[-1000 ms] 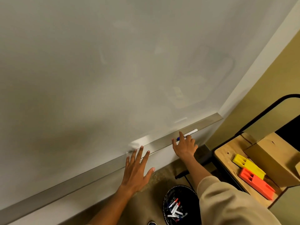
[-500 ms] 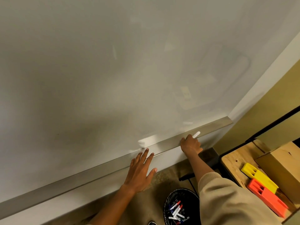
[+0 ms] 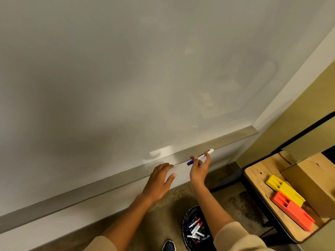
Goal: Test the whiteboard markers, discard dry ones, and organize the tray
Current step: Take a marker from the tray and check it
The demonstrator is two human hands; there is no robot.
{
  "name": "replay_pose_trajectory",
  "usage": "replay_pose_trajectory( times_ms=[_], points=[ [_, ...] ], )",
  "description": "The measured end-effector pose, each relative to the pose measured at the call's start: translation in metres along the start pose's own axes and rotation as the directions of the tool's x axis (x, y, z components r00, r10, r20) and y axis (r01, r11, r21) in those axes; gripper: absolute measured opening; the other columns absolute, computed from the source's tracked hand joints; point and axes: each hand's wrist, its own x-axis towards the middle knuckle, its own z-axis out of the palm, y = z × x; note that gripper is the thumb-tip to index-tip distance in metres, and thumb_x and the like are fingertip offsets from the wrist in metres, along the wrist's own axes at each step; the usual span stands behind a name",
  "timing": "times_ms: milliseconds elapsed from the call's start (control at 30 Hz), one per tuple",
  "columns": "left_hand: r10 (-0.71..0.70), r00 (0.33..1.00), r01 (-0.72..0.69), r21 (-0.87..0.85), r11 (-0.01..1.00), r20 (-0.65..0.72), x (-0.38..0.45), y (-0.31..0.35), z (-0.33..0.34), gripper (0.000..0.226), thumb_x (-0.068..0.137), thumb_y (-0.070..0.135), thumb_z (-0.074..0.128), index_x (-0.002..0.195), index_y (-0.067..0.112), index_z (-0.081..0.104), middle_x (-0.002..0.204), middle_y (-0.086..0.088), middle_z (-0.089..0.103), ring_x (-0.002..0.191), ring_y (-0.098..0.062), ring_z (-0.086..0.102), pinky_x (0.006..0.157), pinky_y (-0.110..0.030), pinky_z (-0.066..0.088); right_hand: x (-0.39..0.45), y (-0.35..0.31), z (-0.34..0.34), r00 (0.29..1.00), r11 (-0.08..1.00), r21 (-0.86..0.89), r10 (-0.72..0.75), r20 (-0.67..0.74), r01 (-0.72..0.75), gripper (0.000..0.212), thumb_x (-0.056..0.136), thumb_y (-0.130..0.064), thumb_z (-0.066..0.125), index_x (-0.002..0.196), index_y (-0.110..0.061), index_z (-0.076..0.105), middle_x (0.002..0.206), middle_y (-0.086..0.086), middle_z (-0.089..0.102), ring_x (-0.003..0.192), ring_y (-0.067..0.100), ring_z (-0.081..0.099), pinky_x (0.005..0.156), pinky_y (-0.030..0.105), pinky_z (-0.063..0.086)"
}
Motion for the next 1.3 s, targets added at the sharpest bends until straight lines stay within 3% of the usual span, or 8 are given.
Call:
replay_pose_trajectory(
  times_ms=[133,233,367,667,867,1100,1233,1300],
  points=[
    [-0.057,0.998,0.057,-0.029,0.998,-0.014,-0.010,-0.002,-0.013,0.050,0.100,0.042,0.047,0.146,0.028,0.036,0.150,0.001,0.038,0.138,-0.016,0.036,0.105,-0.027,0.036,-0.038,0.000,0.015,0.996,0.993,0.079,0.085,0.030,-0.087,0.073,0.101,-0.022,0.056,0.156,-0.024,0.008,0.112,0.010,0.073,0.109,0.011,0.054,0.118,0.049,0.023],
    [-0.077,0.997,0.076,-0.038,0.996,-0.020,-0.020,-0.011,-0.025,0.052,0.098,0.043,0.050,0.146,0.030,0.035,0.144,0.002,0.045,0.133,-0.016,0.041,0.101,-0.029,0.041,-0.065,-0.005,0.027,0.990,0.983,0.147,0.094,0.108,-0.109,0.060,0.100,-0.022,0.057,0.153,-0.017,0.029,0.106,0.003,0.075,0.107,0.008,0.056,0.115,0.046,0.030],
    [-0.059,0.995,0.057,-0.029,0.998,-0.075,-0.041,-0.021,-0.045,0.049,0.095,0.045,0.055,0.140,0.031,0.041,0.122,0.006,0.058,0.115,-0.012,0.052,0.092,-0.026,0.048,-0.105,-0.006,0.044,0.976,0.981,0.186,0.018,0.219,-0.060,0.023,0.100,-0.019,0.058,0.114,-0.006,0.071,0.100,0.001,0.077,0.092,0.012,0.068,0.095,0.034,0.048],
    [0.036,0.950,-0.029,0.027,0.999,-0.311,-0.118,-0.057,-0.115,0.021,0.100,0.035,0.048,0.109,0.017,0.055,0.098,-0.002,0.065,0.087,-0.018,0.063,0.071,-0.030,0.057,-0.217,-0.004,0.097,0.914,0.988,0.125,0.028,0.406,-0.086,0.021,0.094,-0.031,0.066,0.089,-0.011,0.071,0.088,0.006,0.067,0.083,0.017,0.056,0.077,0.032,0.041],
    [0.145,0.923,-0.052,0.256,0.965,-0.356,-0.175,-0.072,-0.157,0.028,0.102,0.033,0.041,0.108,0.011,0.058,0.091,-0.007,0.064,0.074,-0.017,0.049,0.062,-0.023,0.035,-0.272,-0.008,0.116,0.943,1.000,0.015,-0.020,0.333,0.015,0.042,0.101,-0.041,0.052,0.092,-0.005,0.071,0.068,0.002,0.048,0.068,0.014,0.042,0.067,0.027,0.039],
    [0.154,0.912,-0.056,0.257,0.965,-0.379,-0.221,-0.056,-0.178,0.027,0.104,0.028,0.041,0.099,0.009,0.057,0.086,-0.009,0.064,0.073,-0.025,0.054,0.065,-0.035,0.043,-0.308,-0.012,0.134,0.961,0.996,-0.022,-0.076,0.266,0.084,0.044,0.105,-0.040,0.042,0.078,-0.010,0.062,0.067,0.007,0.049,0.063,0.016,0.043,0.066,0.028,0.039],
    [0.144,0.905,-0.096,0.137,0.986,-0.400,-0.244,-0.072,-0.182,0.030,0.105,0.031,0.035,0.082,0.016,0.046,0.076,-0.008,0.058,0.072,-0.031,0.054,0.063,-0.041,0.042,-0.285,-0.043,0.115,0.992,0.951,0.285,0.128,-0.010,-0.120,0.037,0.104,-0.039,0.041,0.075,-0.018,0.051,0.068,0.004,0.047,0.055,0.015,0.042,0.043,0.021,0.036],
    [0.121,0.895,-0.081,0.110,0.991,-0.429,-0.260,-0.097,-0.186,0.034,0.103,0.040,0.030,0.080,0.019,0.043,0.074,-0.005,0.054,0.070,-0.027,0.052,0.063,-0.044,0.045,-0.265,-0.070,0.088,0.982,0.944,0.320,0.125,-0.139,-0.075,0.035,0.104,-0.041,0.041,0.077,-0.021,0.052,0.076,0.002,0.052,0.060,0.013,0.046,0.049,0.021,0.037]
  ],
)
